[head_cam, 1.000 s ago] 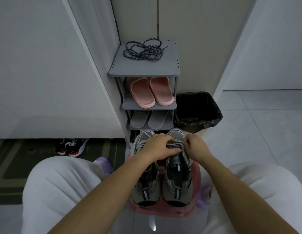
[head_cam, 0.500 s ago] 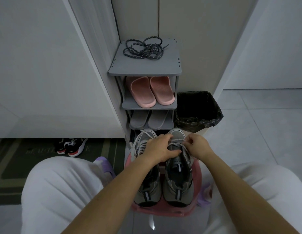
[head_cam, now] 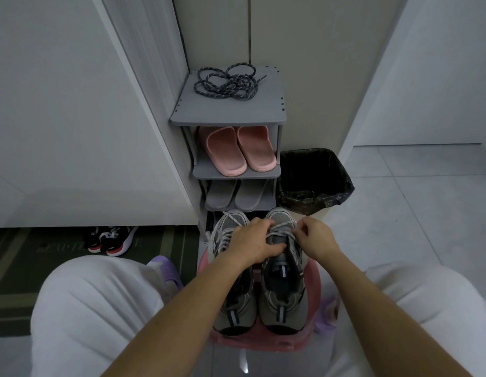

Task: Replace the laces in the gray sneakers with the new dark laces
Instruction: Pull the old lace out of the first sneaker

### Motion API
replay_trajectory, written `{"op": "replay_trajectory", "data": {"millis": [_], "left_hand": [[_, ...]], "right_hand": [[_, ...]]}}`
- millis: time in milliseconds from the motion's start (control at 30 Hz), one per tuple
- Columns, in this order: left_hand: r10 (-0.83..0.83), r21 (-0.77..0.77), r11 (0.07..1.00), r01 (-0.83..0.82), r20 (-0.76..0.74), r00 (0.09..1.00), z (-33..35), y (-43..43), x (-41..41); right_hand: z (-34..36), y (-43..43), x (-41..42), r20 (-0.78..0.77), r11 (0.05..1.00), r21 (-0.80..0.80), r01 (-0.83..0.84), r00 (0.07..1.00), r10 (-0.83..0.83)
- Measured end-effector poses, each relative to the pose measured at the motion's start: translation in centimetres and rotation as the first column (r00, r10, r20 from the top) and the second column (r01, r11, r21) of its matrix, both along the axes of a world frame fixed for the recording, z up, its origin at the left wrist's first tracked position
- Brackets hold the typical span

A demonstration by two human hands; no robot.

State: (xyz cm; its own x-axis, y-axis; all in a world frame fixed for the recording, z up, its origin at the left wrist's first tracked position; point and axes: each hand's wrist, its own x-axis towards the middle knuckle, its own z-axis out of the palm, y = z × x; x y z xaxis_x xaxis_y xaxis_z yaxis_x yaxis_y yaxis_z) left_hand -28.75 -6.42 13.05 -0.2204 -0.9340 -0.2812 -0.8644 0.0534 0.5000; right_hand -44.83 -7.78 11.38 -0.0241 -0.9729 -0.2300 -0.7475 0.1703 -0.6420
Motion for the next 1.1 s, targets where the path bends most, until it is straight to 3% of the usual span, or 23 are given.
{"op": "replay_trajectory", "data": {"millis": [133, 300, 400, 533, 600, 733, 900, 1033, 1100], "left_hand": [[-0.007, 0.003, 1.000, 0.007, 0.004, 1.000, 0.0, 0.0, 0.0], [-0.002, 0.008, 1.000, 0.002, 0.008, 1.000, 0.0, 0.0, 0.0], [-0.007, 0.007, 1.000, 0.007, 0.015, 1.000, 0.0, -0.1, 0.0], [-0.009, 0.006, 1.000, 0.009, 0.023, 1.000, -0.1, 0.0, 0.1], [-0.009, 0.006, 1.000, 0.009, 0.019, 1.000, -0.2, 0.0, 0.1], [-0.010, 0.005, 1.000, 0.010, 0.012, 1.000, -0.2, 0.0, 0.1], [-0.003, -0.016, 1.000, 0.003, 0.005, 1.000, -0.2, 0.1, 0.2], [-0.008, -0.022, 1.000, 0.008, -0.006, 1.000, -0.2, 0.1, 0.1], [-0.007, -0.032, 0.999, 0.007, -0.006, 1.000, -0.3, 0.1, 0.1]], "right_hand": [[-0.4, 0.5, 0.2, 0.092, 0.989, -0.092, 0.112, 0.990, -0.103], [0.0, 0.4, 0.0, 0.037, 0.999, 0.038, -0.013, 0.999, 0.012], [-0.2, 0.2, 0.0, 0.027, 1.000, -0.013, -0.024, 0.999, 0.024], [-0.6, 0.6, 0.2, 0.205, 0.981, -0.109, 0.160, 0.969, -0.135], [-0.7, 0.4, 0.0, 0.260, 0.974, -0.061, 0.218, 0.946, -0.195], [-0.9, -0.1, -0.2, 0.272, 0.985, 0.145, 0.093, 0.953, -0.130], [-0.3, 0.0, -0.3, 0.193, 0.992, 0.008, 0.130, 0.973, -0.129], [0.4, 0.1, -0.5, 0.377, 0.952, -0.033, 0.303, 0.886, -0.269], [0.4, 0.2, -0.5, 0.366, 0.969, 0.026, 0.247, 0.900, -0.239]]}}
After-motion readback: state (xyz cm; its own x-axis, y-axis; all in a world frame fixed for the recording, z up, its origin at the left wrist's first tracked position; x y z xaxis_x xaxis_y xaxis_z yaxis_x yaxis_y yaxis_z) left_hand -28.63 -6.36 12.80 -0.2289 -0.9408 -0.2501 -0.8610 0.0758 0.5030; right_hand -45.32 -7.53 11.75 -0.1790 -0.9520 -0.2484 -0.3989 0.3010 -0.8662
